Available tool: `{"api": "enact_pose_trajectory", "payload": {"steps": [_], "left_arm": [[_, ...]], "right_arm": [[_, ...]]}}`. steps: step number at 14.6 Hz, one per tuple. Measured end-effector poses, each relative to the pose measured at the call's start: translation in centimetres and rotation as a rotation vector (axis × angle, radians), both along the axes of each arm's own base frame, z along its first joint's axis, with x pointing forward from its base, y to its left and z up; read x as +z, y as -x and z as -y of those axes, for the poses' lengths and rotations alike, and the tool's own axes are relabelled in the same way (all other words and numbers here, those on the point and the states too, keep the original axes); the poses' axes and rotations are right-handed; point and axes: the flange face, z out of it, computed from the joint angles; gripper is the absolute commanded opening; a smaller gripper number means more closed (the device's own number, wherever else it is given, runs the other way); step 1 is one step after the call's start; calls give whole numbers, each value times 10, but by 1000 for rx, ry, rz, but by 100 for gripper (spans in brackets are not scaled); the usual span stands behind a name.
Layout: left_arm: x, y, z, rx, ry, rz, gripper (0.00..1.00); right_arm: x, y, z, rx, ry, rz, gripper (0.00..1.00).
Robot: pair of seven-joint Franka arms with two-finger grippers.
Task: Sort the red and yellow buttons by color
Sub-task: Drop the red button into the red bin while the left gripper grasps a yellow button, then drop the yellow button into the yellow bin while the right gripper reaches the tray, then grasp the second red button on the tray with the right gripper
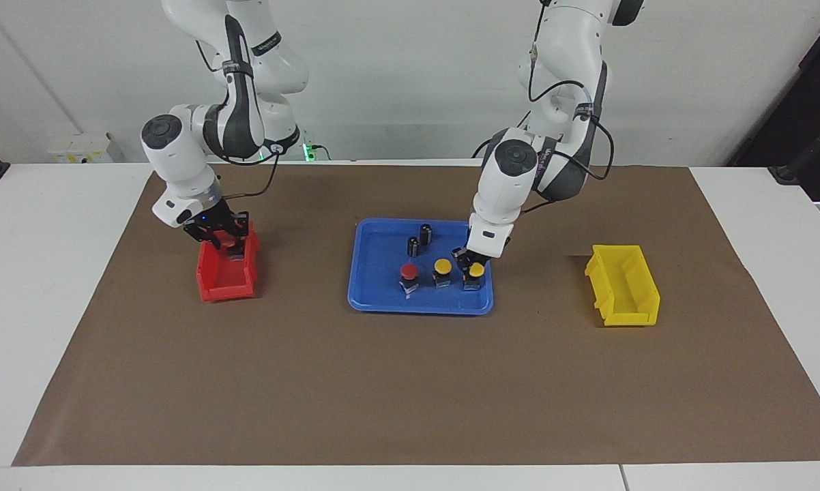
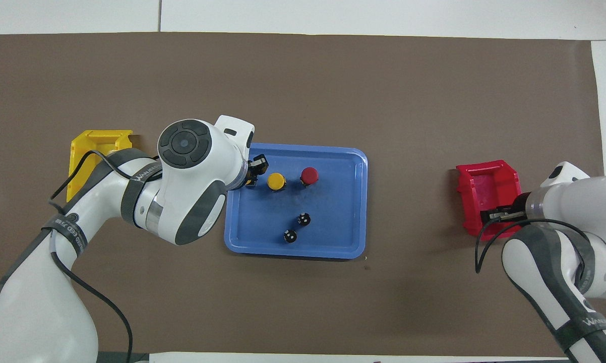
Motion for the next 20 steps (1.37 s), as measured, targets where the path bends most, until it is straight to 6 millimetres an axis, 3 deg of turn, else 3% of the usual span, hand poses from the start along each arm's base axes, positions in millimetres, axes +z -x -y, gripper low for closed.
{"api": "enact_pose_trajectory", "payload": {"steps": [2,3,5,7,9,11,12,14,16,18,20], "left_arm": [[27,0,-7,-6,-20,-28,2],[43,-2,-21,-18,-31,-43,2],[74,-13,-77,-67,-46,-81,2],[95,-28,-150,-128,-37,-106,2],[106,-41,-230,-200,-13,-115,2],[108,-47,-293,-247,9,-109,2],[106,-48,-314,-271,17,-109,2],[97,-48,-339,-297,25,-97,2],[78,-45,-342,-303,22,-80,2],[55,-40,-338,-309,19,-68,2],[42,-38,-338,-308,15,-54,2]], "right_arm": [[27,-15,-1,6,-1,-5,59],[43,-23,-3,11,-2,-11,59],[80,-37,-14,26,-5,-26,62],[118,-59,-45,14,-5,-20,69],[146,-83,-109,-21,-14,28,72],[161,-97,-198,-94,-35,64,72],[164,-102,-247,-124,-47,74,72],[144,-102,-335,-156,-44,71,72],[100,-100,-399,-178,-39,95,72],[57,-96,-430,-190,-34,90,72],[35,-96,-435,-186,-17,69,72]]}}
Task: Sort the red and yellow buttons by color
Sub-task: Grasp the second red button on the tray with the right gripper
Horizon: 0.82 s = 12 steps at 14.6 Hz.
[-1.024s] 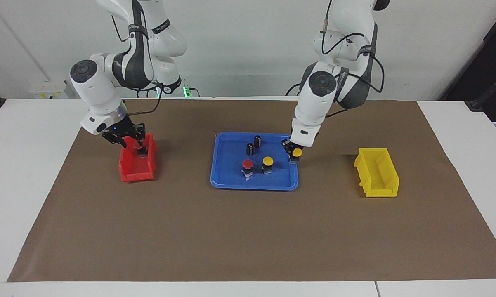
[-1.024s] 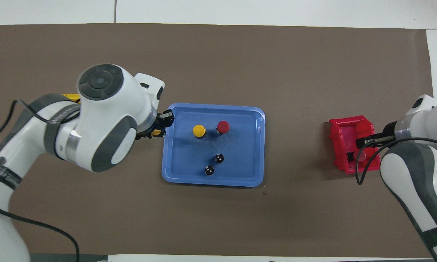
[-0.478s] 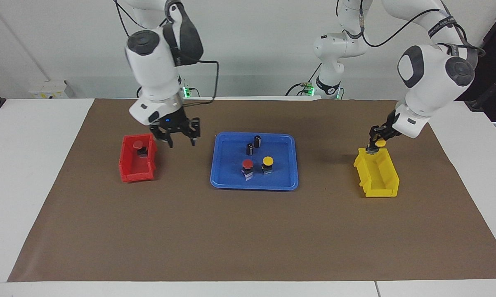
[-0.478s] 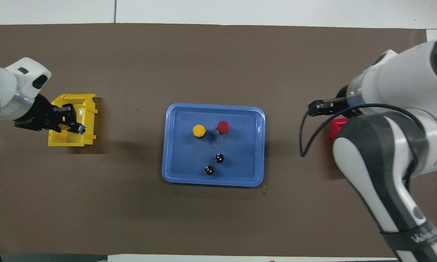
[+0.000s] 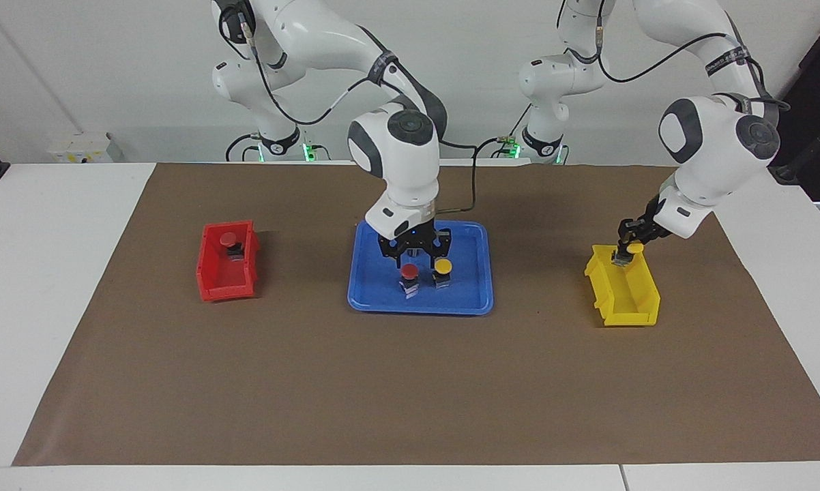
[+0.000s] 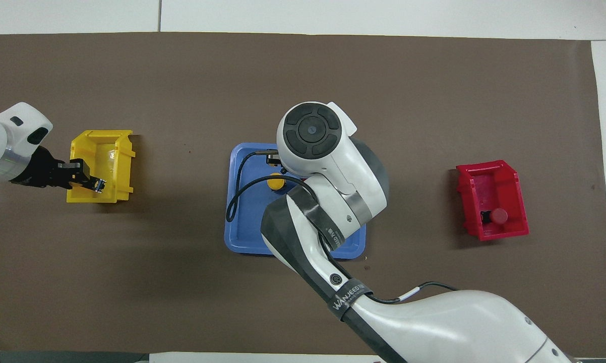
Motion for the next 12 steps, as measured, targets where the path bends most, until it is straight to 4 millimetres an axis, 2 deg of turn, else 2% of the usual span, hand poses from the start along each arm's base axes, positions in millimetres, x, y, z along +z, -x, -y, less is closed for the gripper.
{"api": "enact_pose_trajectory", "payload": {"steps": [4,8,9,10,11,12], "left_arm": [[-23,4,-3,7,-3,37,2],[-46,12,-2,9,-5,51,2],[-48,12,-2,9,-6,54,7],[-51,13,-2,10,-6,57,23],[-52,14,-2,10,-6,61,35],[-53,14,-3,11,-7,66,41]], "right_arm": [[-9,-1,8,-10,-1,8,71],[-28,7,13,-8,-9,18,65],[-30,9,14,-8,-7,15,63],[-30,10,15,-8,-5,14,60],[-30,11,15,-8,-4,12,56],[-31,12,16,-8,-3,10,54]]}}
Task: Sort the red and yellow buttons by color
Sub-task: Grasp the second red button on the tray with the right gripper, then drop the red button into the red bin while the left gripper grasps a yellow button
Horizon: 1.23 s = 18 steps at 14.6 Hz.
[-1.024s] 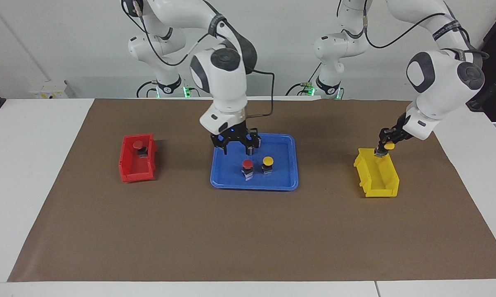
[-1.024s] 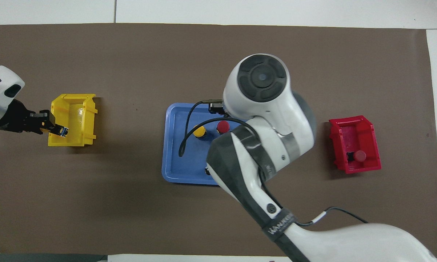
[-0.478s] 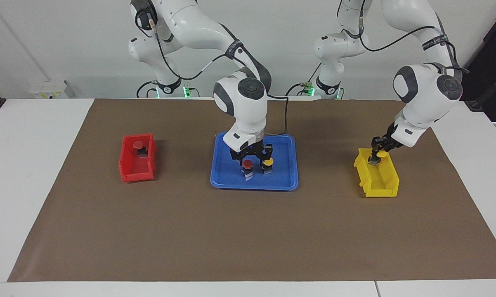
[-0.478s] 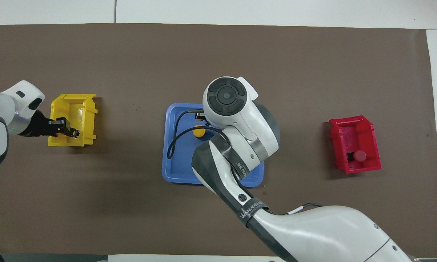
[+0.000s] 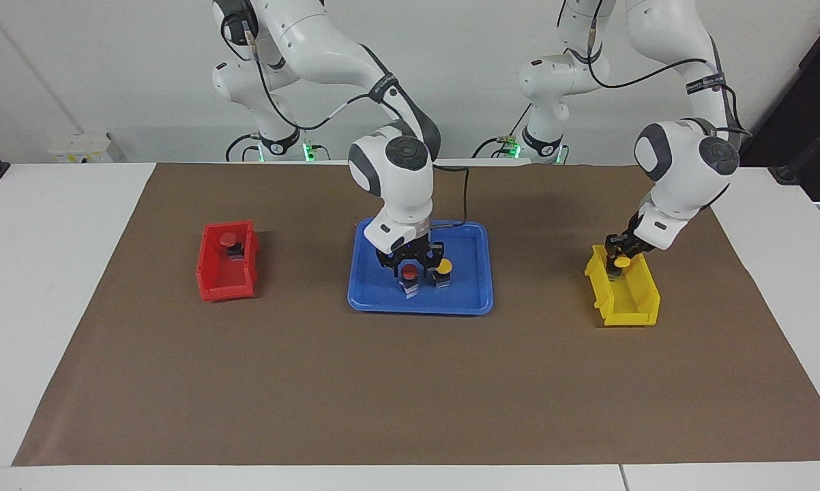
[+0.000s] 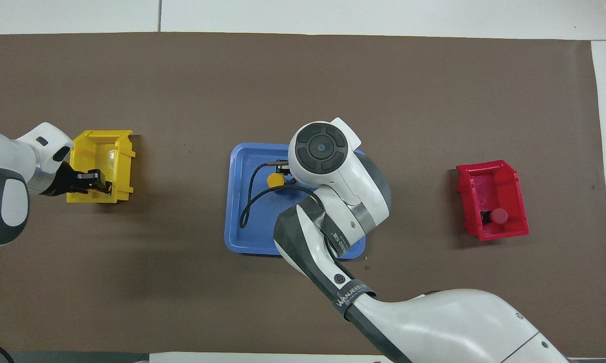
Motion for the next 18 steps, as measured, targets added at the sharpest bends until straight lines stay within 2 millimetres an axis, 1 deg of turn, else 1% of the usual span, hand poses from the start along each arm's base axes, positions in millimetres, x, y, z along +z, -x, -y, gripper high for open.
{"api": "enact_pose_trajectory", "payload": {"steps": [1,2,3,4,5,7,8,9,10,11,12,13,14,15,16,17,18], "left_arm": [[0,0,0,0,0,3,46],[0,0,0,0,0,5,53],[0,0,0,1,0,5,60],[0,0,0,0,0,5,63],[1,-1,0,-1,0,5,63],[6,-2,2,-5,1,-5,63],[14,-4,3,-7,2,-20,63],[27,-7,3,-10,3,-40,63],[44,-11,4,-12,4,-57,70],[63,-14,4,-15,4,-72,77],[85,-16,4,-22,-5,-86,87],[109,-14,3,-32,-25,-100,98],[133,-9,3,-44,-47,-113,100],[156,-1,6,-63,-62,-119,100],[176,8,11,-95,-68,-114,100],[194,17,18,-134,-71,-105,100],[209,25,27,-170,-73,-101,100]], "right_arm": [[-1,1,1,0,2,-3,54],[-2,3,1,1,3,-4,51],[-4,5,2,2,2,-2,41],[-6,6,2,2,0,-1,30],[-8,7,3,3,1,-1,21],[-6,6,4,1,-1,2,19],[0,3,5,-3,-5,8,19],[9,-2,7,-9,-6,13,19],[23,-9,13,-9,-4,14,19],[40,-17,24,1,1,14,19],[62,-27,44,11,9,10,19],[85,-35,74,20,20,-1,19],[107,-40,110,31,34,-19,19],[127,-42,151,51,48,-45,20],[143,-41,192,76,57,-68,20],[153,-38,234,109,60,-82,20],[156,-34,271,138,60,-92,20]]}}
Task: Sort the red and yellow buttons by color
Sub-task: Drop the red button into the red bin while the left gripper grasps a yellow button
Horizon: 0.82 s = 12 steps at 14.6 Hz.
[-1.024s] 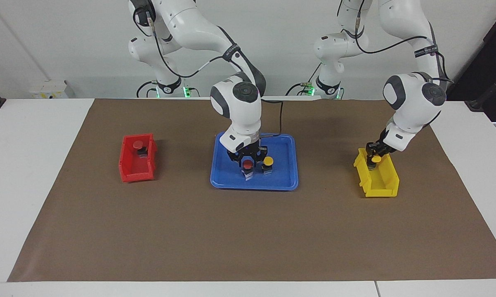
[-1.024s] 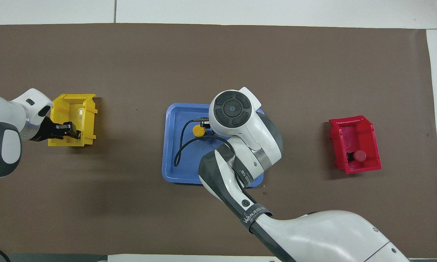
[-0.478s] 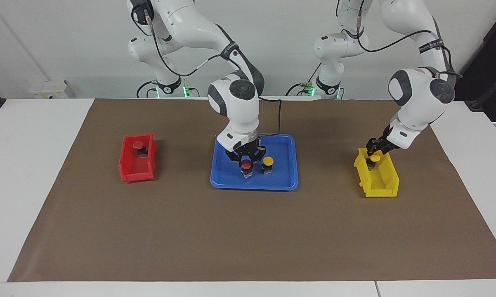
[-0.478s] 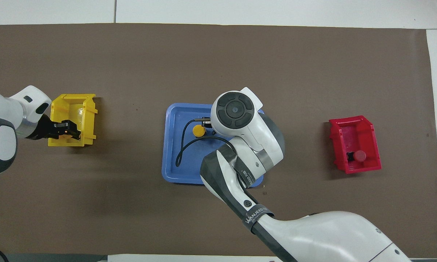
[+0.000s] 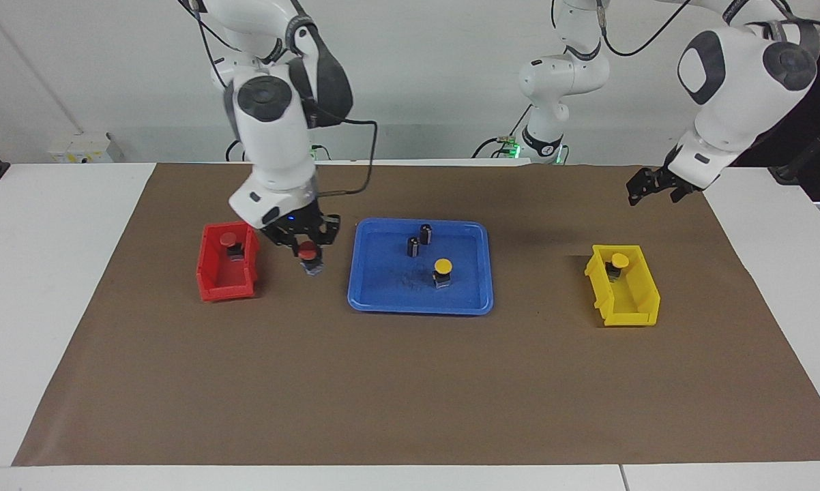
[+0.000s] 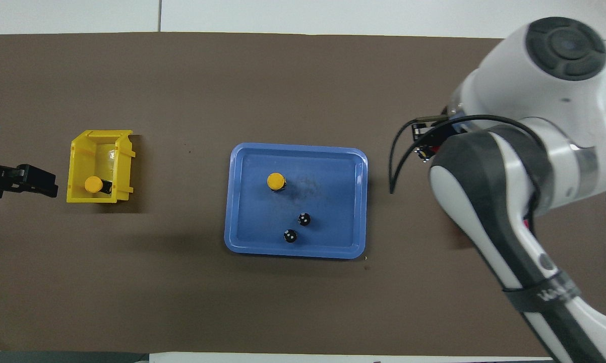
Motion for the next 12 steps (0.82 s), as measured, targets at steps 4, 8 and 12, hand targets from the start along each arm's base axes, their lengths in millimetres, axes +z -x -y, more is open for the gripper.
{"api": "enact_pose_trajectory", "payload": {"steps": [4,8,12], "left_arm": [[28,9,69,-24,2,45,100],[-13,8,183,146,106,126,98],[-97,13,293,347,97,126,97]], "right_arm": [[-34,11,107,83,-10,-24,20],[-81,33,151,91,-32,10,20],[-105,54,139,96,-45,39,20]]}}
